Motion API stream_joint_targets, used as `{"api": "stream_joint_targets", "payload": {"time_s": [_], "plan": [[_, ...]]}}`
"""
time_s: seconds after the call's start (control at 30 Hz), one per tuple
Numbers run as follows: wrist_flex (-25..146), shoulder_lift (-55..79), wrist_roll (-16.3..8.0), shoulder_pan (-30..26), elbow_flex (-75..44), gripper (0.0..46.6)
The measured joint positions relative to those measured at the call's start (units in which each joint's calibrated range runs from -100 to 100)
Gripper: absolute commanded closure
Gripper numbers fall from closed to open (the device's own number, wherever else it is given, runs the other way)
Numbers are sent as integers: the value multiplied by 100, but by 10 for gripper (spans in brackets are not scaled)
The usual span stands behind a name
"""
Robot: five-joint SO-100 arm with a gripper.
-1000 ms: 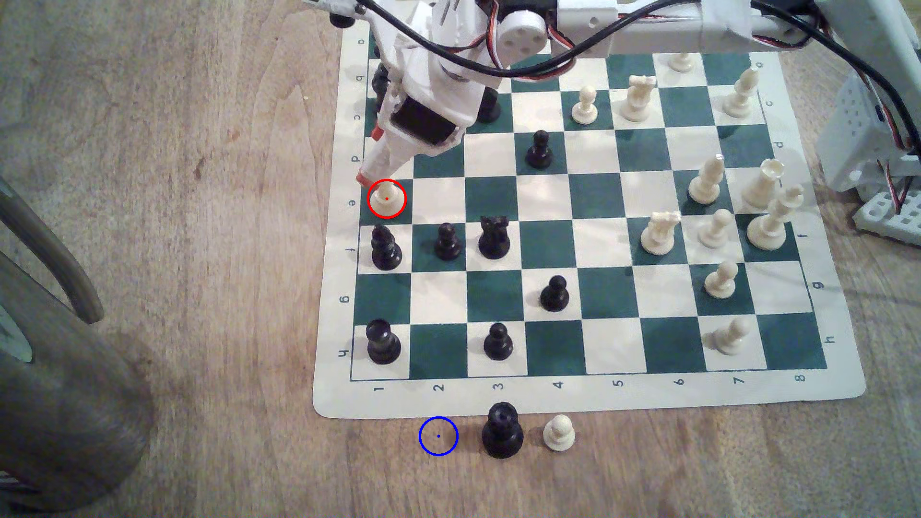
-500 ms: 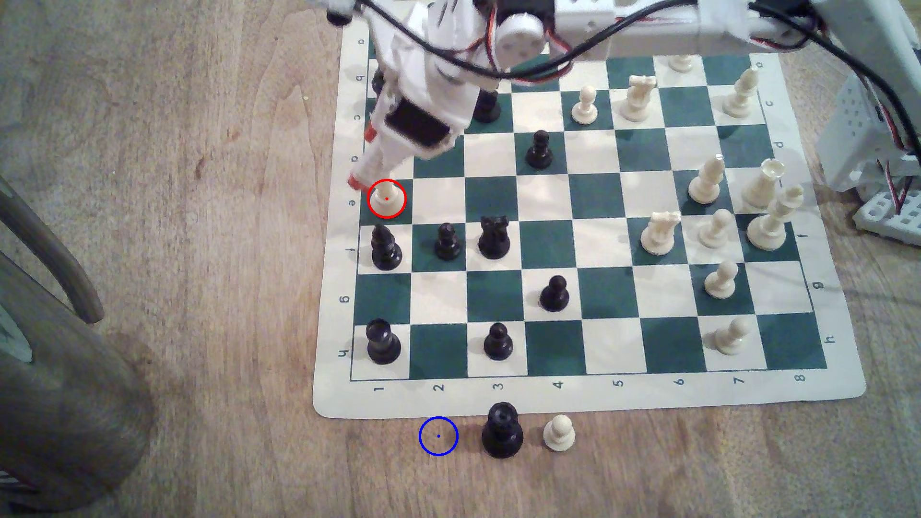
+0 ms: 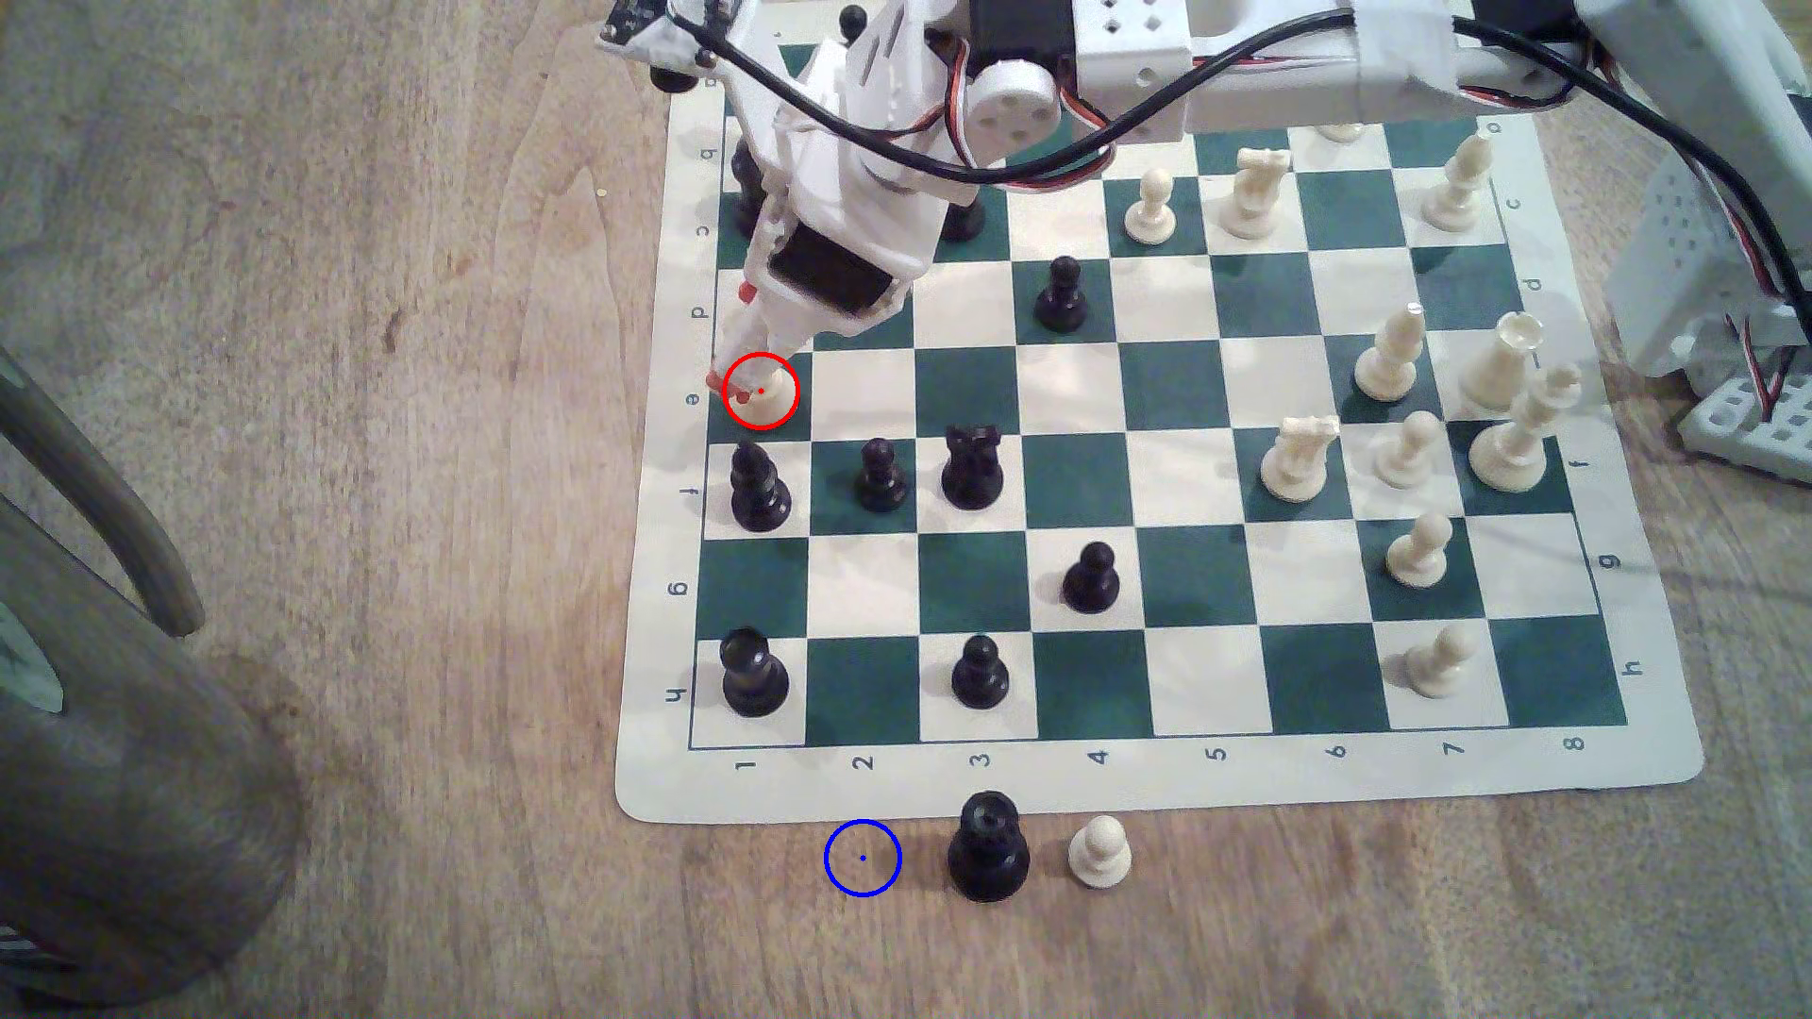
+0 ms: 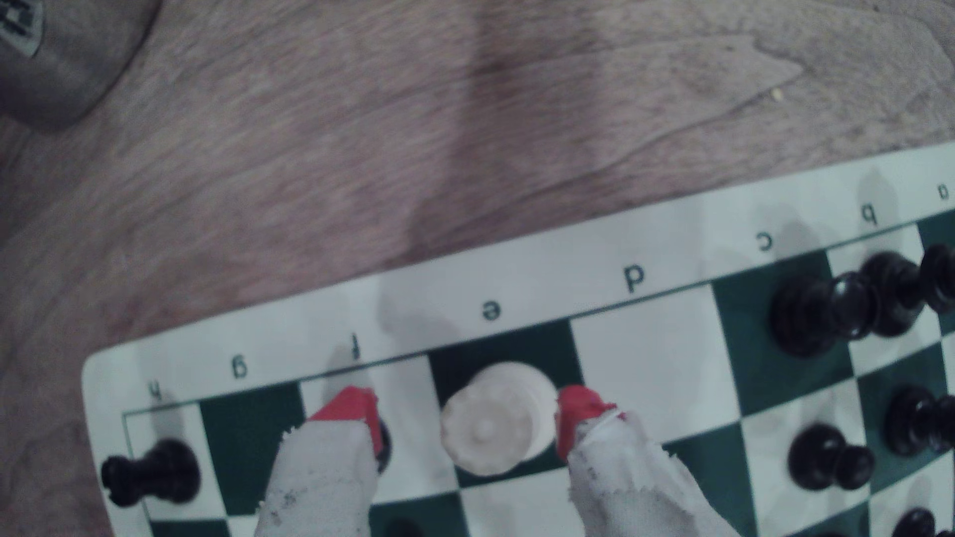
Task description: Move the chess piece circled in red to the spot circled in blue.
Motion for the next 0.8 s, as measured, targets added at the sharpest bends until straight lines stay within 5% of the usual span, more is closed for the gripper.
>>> {"api": "stream_joint_targets", "payload": {"time_s": [0.8], "plan": [[-143, 201, -49, -74, 9, 298]]}}
